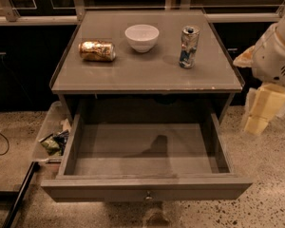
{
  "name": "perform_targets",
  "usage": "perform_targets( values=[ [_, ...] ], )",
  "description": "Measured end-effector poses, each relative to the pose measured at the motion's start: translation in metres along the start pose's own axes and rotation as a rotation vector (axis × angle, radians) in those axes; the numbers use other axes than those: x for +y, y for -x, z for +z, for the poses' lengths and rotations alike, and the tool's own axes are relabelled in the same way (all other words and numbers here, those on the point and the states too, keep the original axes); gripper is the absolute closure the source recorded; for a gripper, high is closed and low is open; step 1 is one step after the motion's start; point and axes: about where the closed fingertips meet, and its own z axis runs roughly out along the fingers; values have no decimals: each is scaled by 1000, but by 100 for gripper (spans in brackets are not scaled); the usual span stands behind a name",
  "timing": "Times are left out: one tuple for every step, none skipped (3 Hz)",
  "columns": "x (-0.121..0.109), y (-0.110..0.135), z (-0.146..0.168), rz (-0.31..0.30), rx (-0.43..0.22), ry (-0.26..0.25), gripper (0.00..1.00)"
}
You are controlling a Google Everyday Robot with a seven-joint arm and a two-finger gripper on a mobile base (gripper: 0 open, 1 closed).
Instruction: Close top drawer
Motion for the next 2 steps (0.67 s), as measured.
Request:
perform_targets(
  values=[
    [15, -20, 55, 7, -60, 81, 0],
    [37, -50, 110, 23, -103, 140, 16]
  ],
)
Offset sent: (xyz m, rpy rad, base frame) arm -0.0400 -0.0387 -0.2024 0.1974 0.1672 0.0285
